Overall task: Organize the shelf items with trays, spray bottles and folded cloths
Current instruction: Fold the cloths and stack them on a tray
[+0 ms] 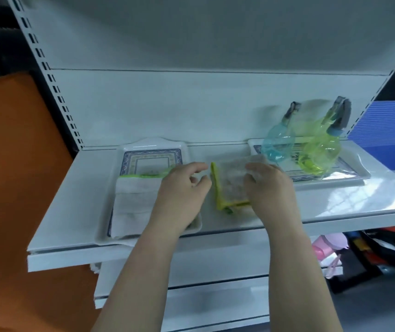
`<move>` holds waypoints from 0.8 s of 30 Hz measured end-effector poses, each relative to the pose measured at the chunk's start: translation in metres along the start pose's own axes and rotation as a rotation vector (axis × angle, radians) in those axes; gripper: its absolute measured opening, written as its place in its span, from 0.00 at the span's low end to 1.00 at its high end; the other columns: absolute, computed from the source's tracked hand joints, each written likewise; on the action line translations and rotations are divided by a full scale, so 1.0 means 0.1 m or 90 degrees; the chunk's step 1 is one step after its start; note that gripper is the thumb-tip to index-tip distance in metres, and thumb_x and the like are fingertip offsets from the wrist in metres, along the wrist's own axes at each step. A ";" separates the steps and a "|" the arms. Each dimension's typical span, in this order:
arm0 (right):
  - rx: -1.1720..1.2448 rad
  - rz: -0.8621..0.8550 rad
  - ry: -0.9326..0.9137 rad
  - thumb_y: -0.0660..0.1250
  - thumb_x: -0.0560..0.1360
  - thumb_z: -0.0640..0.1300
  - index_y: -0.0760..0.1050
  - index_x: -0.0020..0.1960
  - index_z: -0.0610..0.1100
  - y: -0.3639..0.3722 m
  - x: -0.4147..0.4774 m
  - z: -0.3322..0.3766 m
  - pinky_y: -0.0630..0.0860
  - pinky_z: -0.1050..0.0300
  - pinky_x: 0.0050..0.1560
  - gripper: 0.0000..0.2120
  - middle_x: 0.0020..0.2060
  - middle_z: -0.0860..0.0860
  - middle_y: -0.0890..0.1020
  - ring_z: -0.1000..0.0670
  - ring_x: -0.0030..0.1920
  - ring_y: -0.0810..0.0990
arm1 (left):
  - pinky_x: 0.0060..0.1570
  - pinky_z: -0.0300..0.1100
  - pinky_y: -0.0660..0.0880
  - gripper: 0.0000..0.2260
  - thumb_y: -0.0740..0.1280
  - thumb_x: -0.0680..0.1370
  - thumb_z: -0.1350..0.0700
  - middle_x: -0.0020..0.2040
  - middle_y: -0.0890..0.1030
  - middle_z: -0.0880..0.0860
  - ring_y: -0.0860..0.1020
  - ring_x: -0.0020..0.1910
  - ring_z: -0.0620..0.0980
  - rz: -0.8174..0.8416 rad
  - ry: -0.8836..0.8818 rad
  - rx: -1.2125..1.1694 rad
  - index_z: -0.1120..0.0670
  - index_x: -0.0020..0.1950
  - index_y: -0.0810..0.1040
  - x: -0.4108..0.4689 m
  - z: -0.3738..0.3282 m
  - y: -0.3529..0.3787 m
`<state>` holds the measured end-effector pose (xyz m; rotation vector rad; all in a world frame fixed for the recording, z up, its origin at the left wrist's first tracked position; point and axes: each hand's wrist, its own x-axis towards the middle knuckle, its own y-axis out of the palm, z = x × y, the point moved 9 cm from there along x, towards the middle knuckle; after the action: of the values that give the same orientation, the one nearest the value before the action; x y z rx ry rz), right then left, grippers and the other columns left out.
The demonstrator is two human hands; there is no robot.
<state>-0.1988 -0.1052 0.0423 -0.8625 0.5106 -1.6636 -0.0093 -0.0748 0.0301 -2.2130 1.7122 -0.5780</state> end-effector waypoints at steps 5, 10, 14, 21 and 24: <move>-0.083 0.109 0.120 0.66 0.76 0.49 0.77 0.62 0.40 -0.13 0.21 -0.66 0.70 0.48 0.58 0.18 0.55 0.39 0.80 0.38 0.59 0.74 | 0.65 0.43 0.66 0.25 0.63 0.79 0.46 0.75 0.69 0.49 0.69 0.72 0.50 0.124 -0.096 0.130 0.44 0.77 0.66 0.10 0.03 0.66; -0.035 0.200 0.112 0.64 0.76 0.51 0.70 0.36 0.43 -0.06 0.26 -0.76 0.65 0.55 0.33 0.14 0.33 0.47 0.74 0.41 0.44 0.74 | 0.38 0.37 0.69 0.29 0.64 0.79 0.49 0.49 0.79 0.47 0.76 0.41 0.44 0.073 -0.117 0.110 0.41 0.78 0.59 0.10 0.02 0.94; -0.007 0.196 0.039 0.63 0.77 0.50 0.76 0.50 0.41 -0.02 0.36 -0.62 0.69 0.51 0.43 0.12 0.43 0.44 0.79 0.39 0.50 0.76 | 0.34 0.36 0.66 0.32 0.69 0.76 0.56 0.38 0.68 0.38 0.69 0.35 0.44 -0.042 -0.068 0.089 0.46 0.78 0.61 0.13 -0.05 0.92; 0.086 0.253 -0.011 0.62 0.75 0.40 0.72 0.64 0.44 0.06 0.46 -0.62 0.67 0.60 0.30 0.17 0.37 0.53 0.72 0.51 0.37 0.73 | 0.35 0.40 0.70 0.26 0.65 0.77 0.58 0.34 0.73 0.48 0.71 0.28 0.41 -0.152 -0.119 -0.030 0.38 0.72 0.66 0.05 0.03 0.85; 0.194 0.294 0.047 0.65 0.74 0.42 0.68 0.70 0.47 0.09 0.48 -0.70 0.71 0.59 0.34 0.24 0.41 0.56 0.73 0.54 0.40 0.75 | 0.35 0.41 0.69 0.27 0.65 0.78 0.57 0.33 0.71 0.48 0.70 0.30 0.46 -0.143 -0.160 -0.065 0.37 0.73 0.64 0.05 0.08 0.87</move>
<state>-0.2508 -0.1610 0.0046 -0.4198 0.4508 -1.3040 -0.0784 -0.1016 -0.0157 -2.4486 1.4074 -0.2499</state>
